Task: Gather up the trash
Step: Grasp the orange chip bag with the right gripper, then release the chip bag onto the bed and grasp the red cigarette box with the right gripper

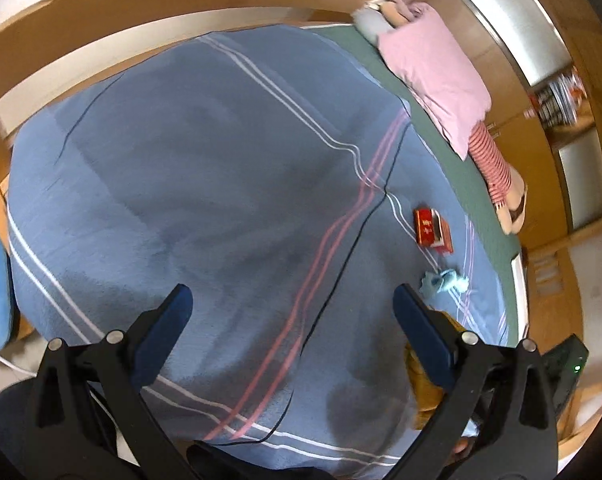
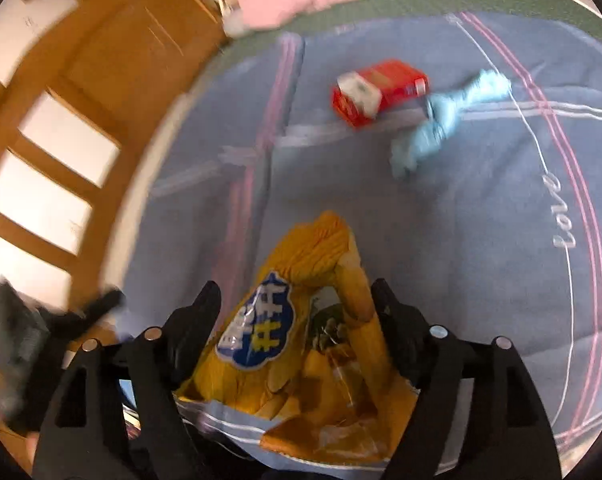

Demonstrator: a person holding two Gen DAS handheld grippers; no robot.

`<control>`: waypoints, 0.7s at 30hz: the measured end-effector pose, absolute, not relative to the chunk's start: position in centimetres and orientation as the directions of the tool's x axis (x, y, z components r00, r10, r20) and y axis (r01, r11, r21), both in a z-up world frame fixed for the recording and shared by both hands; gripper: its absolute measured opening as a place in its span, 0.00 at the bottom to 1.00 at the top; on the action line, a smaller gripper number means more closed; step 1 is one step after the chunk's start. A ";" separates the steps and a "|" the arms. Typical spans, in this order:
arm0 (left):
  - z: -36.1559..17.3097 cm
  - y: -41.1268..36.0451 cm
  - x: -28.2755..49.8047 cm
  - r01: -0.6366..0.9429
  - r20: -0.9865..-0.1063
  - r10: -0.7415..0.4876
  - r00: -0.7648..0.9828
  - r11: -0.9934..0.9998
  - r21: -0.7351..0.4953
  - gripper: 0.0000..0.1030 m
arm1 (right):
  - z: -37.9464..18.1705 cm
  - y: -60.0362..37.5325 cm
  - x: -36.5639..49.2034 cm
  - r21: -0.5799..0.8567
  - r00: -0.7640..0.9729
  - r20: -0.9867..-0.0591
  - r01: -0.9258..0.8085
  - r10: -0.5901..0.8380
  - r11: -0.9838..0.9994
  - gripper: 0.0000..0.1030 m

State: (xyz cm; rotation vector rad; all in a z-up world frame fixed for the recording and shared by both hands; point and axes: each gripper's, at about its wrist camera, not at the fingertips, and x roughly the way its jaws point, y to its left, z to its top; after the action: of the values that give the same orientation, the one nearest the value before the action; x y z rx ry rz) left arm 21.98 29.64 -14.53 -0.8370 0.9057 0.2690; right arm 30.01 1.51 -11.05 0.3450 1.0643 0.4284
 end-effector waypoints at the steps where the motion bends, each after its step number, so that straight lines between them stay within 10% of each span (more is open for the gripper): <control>1: -14.5 29.8 21.9 -0.537 -0.781 -0.131 0.611 0.657 -0.530 0.97 | -10.4 1.5 30.8 0.441 0.450 -0.762 -0.165 0.466 0.882 0.76; 10: -15.1 29.3 22.5 -0.532 -0.793 -0.159 0.588 0.662 -0.528 0.97 | -11.0 3.5 42.6 0.148 0.549 -0.818 -0.083 0.169 0.985 0.76; 21: -15.6 28.8 23.1 -0.531 -0.797 -0.179 0.577 0.659 -0.532 0.97 | -17.4 0.5 50.9 0.374 0.477 -0.860 0.347 0.182 0.860 0.84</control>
State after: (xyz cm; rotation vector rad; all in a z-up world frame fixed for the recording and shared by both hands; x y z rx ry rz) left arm 23.11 28.76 -15.55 -0.8545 0.9590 0.2384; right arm 50.86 0.54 -17.39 0.5535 1.0841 -0.1072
